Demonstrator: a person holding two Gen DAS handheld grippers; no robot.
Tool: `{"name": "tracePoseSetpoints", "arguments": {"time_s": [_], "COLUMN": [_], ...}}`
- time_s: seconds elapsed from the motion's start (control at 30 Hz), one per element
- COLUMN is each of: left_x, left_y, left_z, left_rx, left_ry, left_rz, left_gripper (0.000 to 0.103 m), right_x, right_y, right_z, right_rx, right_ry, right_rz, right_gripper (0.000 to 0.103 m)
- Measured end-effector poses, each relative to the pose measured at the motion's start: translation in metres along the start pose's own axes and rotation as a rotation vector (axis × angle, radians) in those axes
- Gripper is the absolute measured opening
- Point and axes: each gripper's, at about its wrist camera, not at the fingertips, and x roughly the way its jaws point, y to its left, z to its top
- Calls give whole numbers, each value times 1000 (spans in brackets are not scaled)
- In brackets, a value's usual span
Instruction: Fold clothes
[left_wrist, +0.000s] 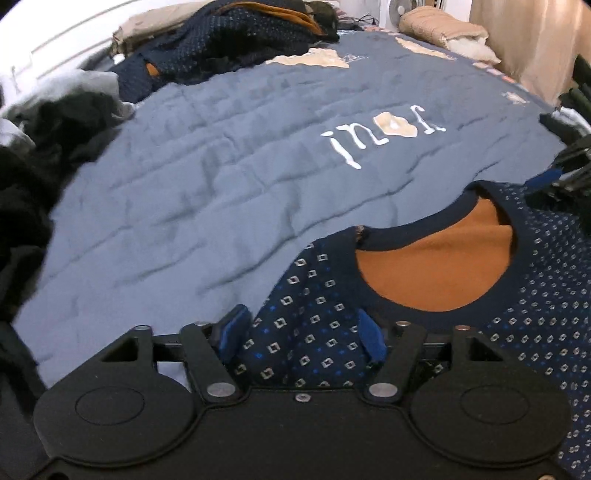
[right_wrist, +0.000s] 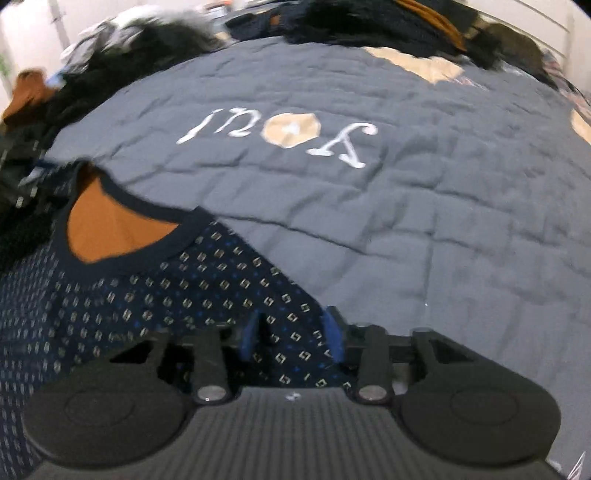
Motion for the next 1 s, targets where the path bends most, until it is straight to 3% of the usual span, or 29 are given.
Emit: {"name": "tracePoseSetpoints", "arguments": {"time_s": [0.07,0.13,0.4,0.53,0.63,0.7,0.8,0.9,0.97,1.0], "left_x": [-1,-1,-4,2,7,9,13,14,14,15], "left_y": [0,1,4,8,8,5,6,10,11,10], "left_z": [0,2,14,28,40,43,40,33,30,29], "left_rx": [18,26,37,29,19,36,48,36,33,33], "left_ry": [-14,-34,-148,-177,-190,-182,-161,-148,-143,-138], "left_rz": [-46,-38,53,112,118,106,95,85,81,79], "left_gripper": [13,6,5,3,3,3,3,3,3,3], "right_x": [0,-4,-13,-20,-20,-20,-19,-12,-9,-7], "right_y": [-3,-7,-23,-34,-49,-45,-30,-22,-22,-22], "right_z": [2,6,32,53,69,72,64,49,39,34], "right_rx": [48,90,152,182,219,167,36,-68,-103,-118], "right_ry": [-16,-60,-196,-295,-266,-224,-178,-111,-83,-71], "right_rz": [-14,-40,-151,-280,-195,-76,9,51,53,53], "right_gripper": [3,2,0,0,0,0,3,7,14,23]}}
